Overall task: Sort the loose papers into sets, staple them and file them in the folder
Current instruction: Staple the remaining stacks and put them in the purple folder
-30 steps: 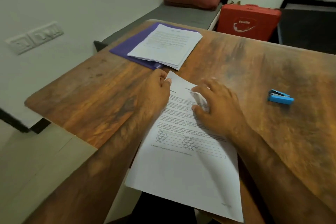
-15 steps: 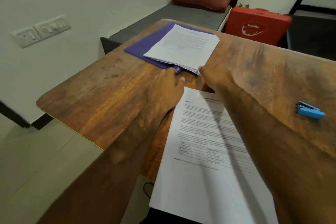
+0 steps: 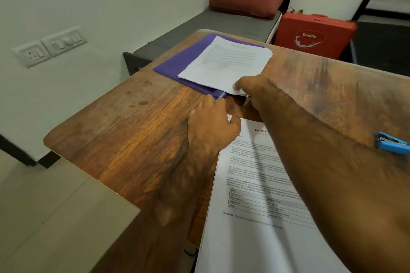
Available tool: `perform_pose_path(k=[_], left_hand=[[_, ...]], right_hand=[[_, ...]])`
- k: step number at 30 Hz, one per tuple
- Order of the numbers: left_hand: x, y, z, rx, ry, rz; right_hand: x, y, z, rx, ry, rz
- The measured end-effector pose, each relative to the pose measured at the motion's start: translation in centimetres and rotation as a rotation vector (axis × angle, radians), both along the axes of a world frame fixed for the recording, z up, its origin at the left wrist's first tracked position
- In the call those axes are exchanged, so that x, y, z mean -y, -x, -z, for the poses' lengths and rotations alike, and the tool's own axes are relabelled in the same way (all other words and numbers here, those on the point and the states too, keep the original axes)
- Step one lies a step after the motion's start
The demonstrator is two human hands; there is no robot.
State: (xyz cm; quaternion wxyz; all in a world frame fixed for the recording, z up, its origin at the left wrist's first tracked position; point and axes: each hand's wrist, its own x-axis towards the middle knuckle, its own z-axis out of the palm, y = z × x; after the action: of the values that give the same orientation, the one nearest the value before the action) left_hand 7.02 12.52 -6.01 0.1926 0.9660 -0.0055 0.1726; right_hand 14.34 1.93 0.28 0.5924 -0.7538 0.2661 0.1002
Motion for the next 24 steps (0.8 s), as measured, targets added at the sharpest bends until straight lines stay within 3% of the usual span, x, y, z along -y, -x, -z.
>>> perform_pose_path(k=[5, 11, 24], left_hand=[[-0.2, -0.2, 0.0, 0.006, 0.025, 0.005], [-0.3, -0.4, -0.1, -0.007, 0.008, 0.025], [-0.8, 0.6, -1.6, -0.097, 0.047, 0.06]], right_hand=[[0.5, -0.7, -0.1, 0.075, -0.049, 0.079], [2.3, 0.9, -1.1, 0.035, -0.374, 0.144], [11.1, 9.8, -1.2, 0.117, -0.579, 0.293]])
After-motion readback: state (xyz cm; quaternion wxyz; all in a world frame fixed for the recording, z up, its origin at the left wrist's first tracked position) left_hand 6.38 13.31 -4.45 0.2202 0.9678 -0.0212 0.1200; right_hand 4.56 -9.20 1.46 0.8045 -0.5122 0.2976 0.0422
